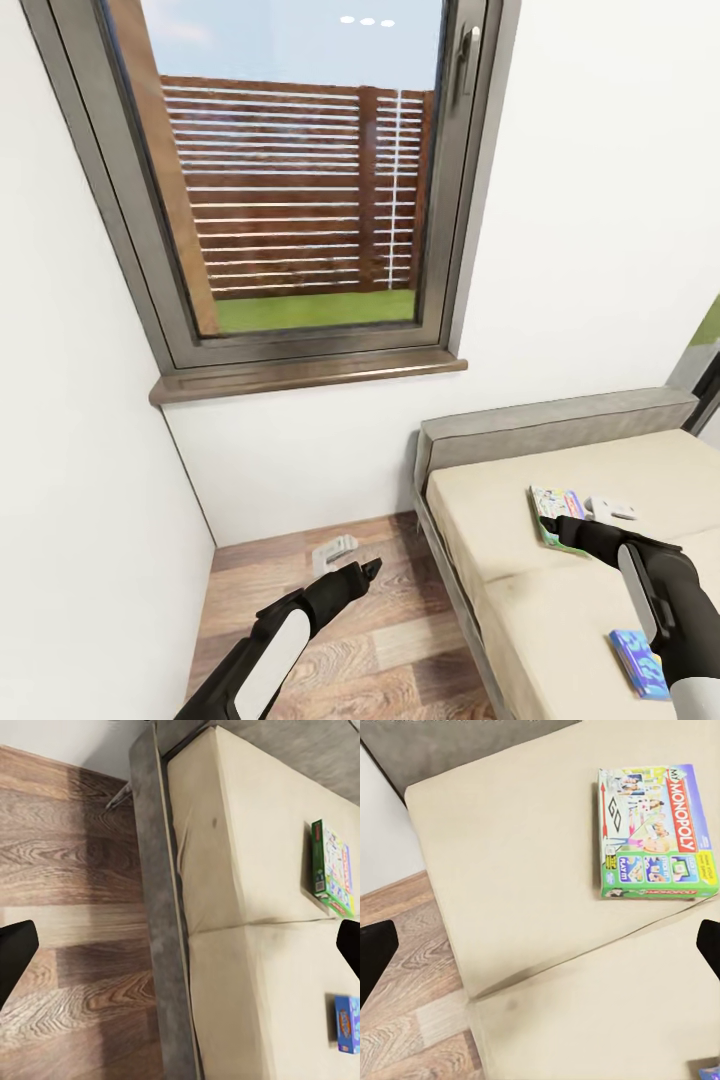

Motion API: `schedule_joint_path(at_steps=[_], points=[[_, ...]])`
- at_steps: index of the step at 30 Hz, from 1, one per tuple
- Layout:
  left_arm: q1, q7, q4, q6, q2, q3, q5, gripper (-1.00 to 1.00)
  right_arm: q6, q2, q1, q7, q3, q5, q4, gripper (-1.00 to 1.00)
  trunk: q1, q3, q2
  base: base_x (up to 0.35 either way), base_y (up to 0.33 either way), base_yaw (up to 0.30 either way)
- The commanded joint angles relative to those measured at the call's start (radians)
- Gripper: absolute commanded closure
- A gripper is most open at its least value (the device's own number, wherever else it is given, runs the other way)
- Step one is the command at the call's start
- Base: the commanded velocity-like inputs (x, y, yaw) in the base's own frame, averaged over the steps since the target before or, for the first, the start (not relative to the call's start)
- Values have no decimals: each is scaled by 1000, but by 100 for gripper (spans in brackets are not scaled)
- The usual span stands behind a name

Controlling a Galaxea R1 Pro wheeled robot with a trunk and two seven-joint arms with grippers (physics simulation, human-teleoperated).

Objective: Put all the toys in the child's room - the three board games (two on the bed and one on the table), the two jigsaw puzzles on the table, and the tennis ball on the table - inside the toy box on the table in the child's room.

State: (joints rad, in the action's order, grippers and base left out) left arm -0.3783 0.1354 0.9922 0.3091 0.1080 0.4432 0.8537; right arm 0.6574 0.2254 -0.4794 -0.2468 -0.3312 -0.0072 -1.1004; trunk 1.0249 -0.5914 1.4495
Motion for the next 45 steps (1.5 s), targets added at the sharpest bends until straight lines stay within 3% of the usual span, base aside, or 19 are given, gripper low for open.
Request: schedule_joint_path(at_steps=[1,45], points=[[-1,9,2,2,0,2,10,-100,5,0,-1,-5,-2,0,-1,-100,0,-1,1,97,15,0],[-1,9,2,2,0,5,9,-100,5,1,-1,-5,-3,0,-1,-100,0,-1,1,61,6,0]])
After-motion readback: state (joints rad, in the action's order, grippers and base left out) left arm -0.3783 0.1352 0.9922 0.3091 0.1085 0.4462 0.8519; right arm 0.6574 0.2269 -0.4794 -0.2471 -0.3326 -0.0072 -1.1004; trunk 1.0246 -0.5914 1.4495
